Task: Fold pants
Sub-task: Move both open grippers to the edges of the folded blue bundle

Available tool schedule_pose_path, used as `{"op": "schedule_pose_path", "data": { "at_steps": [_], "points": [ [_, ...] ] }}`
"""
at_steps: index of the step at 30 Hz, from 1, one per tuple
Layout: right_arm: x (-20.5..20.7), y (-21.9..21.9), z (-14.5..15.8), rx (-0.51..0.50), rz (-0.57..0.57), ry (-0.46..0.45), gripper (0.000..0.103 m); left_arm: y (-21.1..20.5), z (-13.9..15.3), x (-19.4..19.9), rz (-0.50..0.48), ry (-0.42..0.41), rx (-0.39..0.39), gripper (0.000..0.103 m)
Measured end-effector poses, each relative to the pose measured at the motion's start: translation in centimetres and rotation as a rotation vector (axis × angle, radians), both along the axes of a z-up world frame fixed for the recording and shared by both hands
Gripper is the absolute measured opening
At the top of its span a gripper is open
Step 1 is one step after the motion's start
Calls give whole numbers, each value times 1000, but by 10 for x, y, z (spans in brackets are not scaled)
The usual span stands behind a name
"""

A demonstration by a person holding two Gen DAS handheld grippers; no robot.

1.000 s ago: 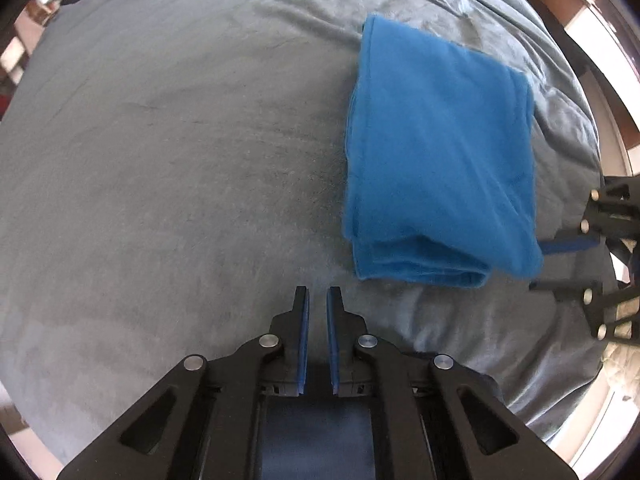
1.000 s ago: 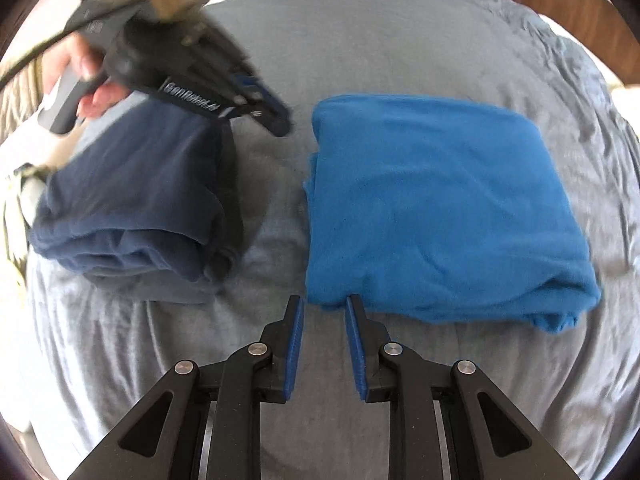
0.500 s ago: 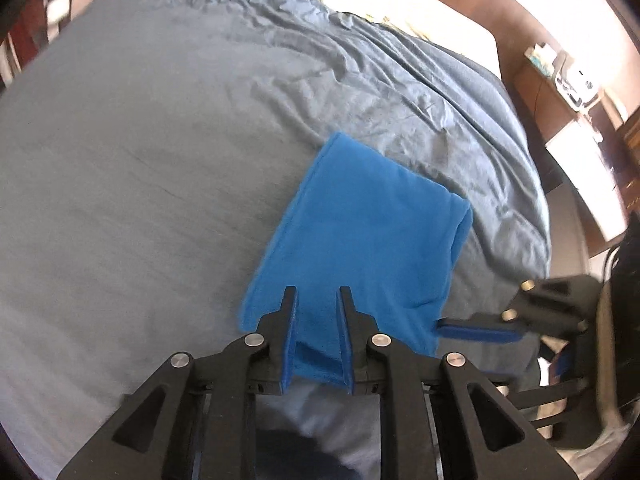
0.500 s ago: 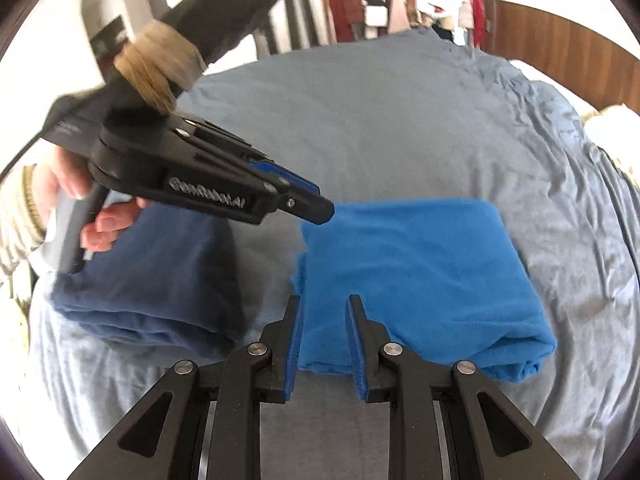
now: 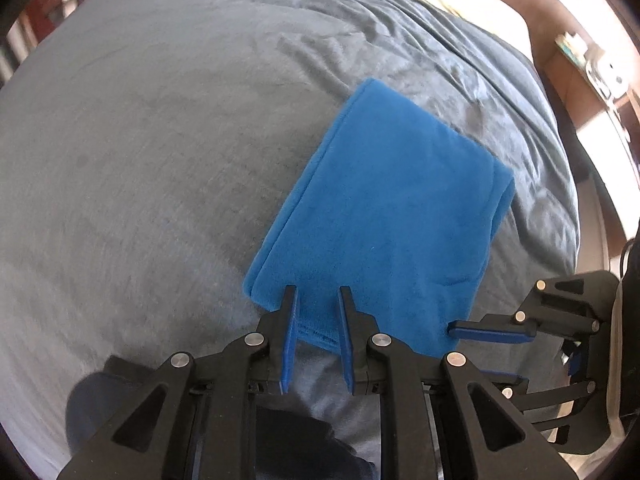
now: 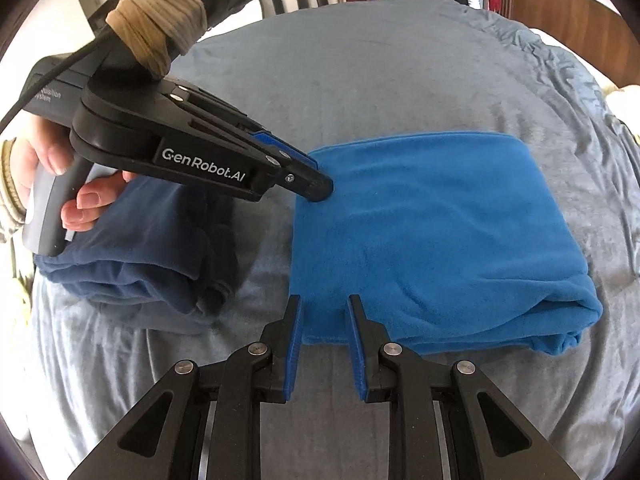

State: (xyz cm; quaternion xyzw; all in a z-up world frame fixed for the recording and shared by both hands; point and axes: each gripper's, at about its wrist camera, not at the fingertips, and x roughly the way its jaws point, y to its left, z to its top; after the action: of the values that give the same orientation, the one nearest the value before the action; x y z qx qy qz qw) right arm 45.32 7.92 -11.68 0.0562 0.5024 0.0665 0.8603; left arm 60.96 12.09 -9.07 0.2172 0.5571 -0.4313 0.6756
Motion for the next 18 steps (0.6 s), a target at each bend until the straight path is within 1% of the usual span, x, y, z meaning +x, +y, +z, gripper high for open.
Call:
{"op": "schedule_pose_path", "data": {
  "at_steps": [1, 2, 5, 7, 9, 12, 13, 14, 16, 18],
  "points": [
    [0, -1, 2, 1, -1, 0, 23, 3, 2, 1, 26, -3, 0, 21],
    [-1, -3, 4, 5, 0, 2, 23, 5, 4, 1, 57, -10, -1, 26],
    [-4, -6, 11, 16, 7, 4, 23, 16, 14, -5, 152, -47, -8, 27],
    [-8, -11, 18, 20, 13, -12, 23, 23, 24, -15, 221, -67, -17, 28],
    [-13, -20, 30, 15, -5, -26, 25, 28, 34, -27, 287, -91, -41, 29],
    [-19, -42, 46, 29, -49, -55, 31, 33, 43, -50, 396, -116, -71, 34],
    [-19, -47, 50, 26, -56, -65, 32, 33, 45, -57, 425, -121, -79, 34],
    [-21, -57, 56, 15, -65, -84, 35, 35, 46, -64, 461, -121, -85, 34],
    [-23, -69, 61, 0, -71, -103, 38, 37, 50, -76, 533, -101, -113, 35],
    [-22, -87, 67, -12, -84, -114, 38, 36, 52, -87, 599, -94, -122, 36]
  ]
}}
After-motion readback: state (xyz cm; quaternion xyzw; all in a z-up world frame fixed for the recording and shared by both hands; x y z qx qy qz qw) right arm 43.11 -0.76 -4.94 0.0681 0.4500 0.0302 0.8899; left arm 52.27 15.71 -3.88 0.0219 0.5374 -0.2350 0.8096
